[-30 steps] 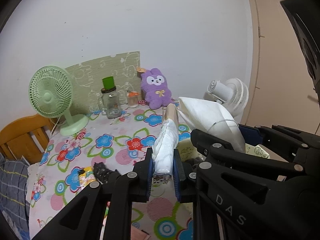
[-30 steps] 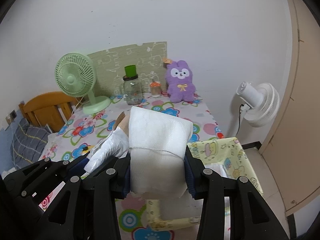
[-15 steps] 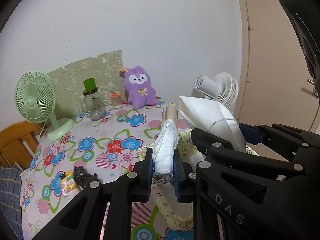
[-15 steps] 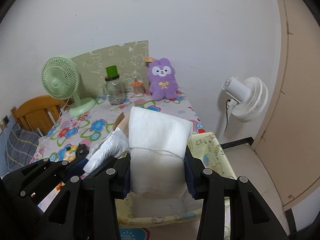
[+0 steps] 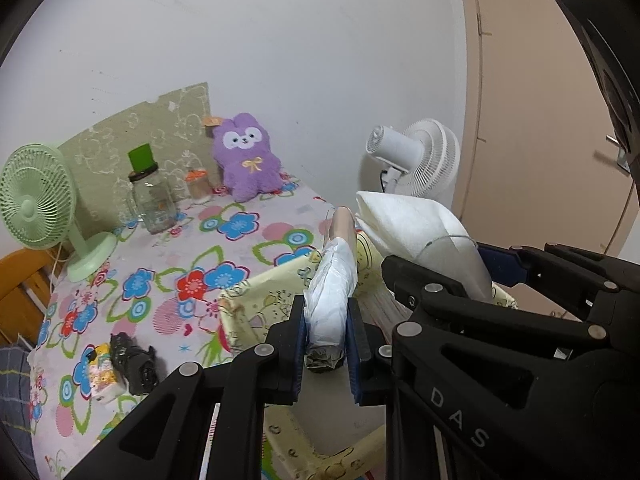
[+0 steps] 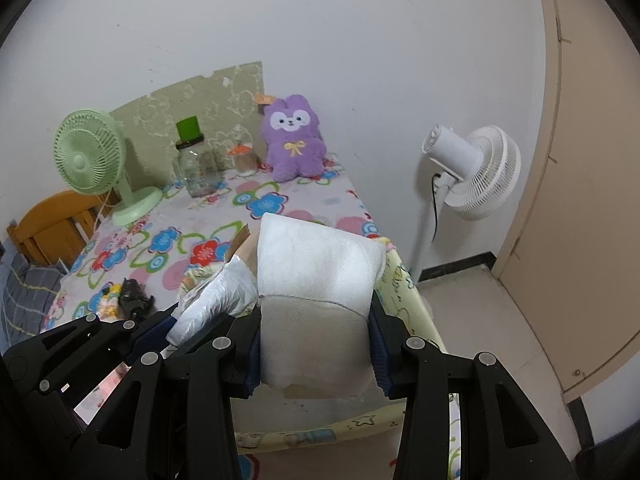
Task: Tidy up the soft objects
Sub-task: 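Lower both cloths into the patterned box and open both tools, then move both open tools back from the box toward the remaining items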
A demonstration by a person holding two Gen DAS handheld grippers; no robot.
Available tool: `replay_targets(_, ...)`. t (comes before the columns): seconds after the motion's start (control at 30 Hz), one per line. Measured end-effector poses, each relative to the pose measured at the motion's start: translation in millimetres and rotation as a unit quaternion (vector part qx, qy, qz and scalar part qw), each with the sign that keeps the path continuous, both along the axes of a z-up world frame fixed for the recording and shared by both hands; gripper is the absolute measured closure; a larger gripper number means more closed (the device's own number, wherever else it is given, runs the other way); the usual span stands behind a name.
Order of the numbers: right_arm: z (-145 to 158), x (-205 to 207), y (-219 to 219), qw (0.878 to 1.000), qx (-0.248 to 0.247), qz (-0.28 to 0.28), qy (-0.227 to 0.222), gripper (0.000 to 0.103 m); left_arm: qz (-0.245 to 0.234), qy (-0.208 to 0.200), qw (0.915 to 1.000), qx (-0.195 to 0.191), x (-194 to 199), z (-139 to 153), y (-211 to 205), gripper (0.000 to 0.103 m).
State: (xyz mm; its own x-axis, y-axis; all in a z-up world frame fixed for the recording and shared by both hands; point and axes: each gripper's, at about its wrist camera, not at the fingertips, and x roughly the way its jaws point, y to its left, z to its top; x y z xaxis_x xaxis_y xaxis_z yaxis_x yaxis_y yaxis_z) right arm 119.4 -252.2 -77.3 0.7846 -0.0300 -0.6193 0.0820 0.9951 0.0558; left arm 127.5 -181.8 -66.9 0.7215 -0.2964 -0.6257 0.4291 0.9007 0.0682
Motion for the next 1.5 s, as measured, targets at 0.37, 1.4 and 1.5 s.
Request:
replay_targets(0.37, -24.6, 14.6, -9.8, 0.999, 0.009, -0.01, 0.036, 0.057, -0.01, 0.026, 0.9994, 0.021, 14.1, -20.2, -7.2, 0.071)
replay_targets(1.4, -23.7, 18.3, 5.9, 0.999, 0.005, -0.01, 0.036, 0.011, 0.024, 0.032, 0.9989, 0.026, 17.0, -16.4, 14.5, 0.016)
replay_targets(1.5, -18.8, 13.4, 10.6, 1.0, 0.001, -0.007, 0.031, 0.008, 0.03, 0.026, 0.9989, 0.026, 13.0, -13.5, 19.2, 0.013)
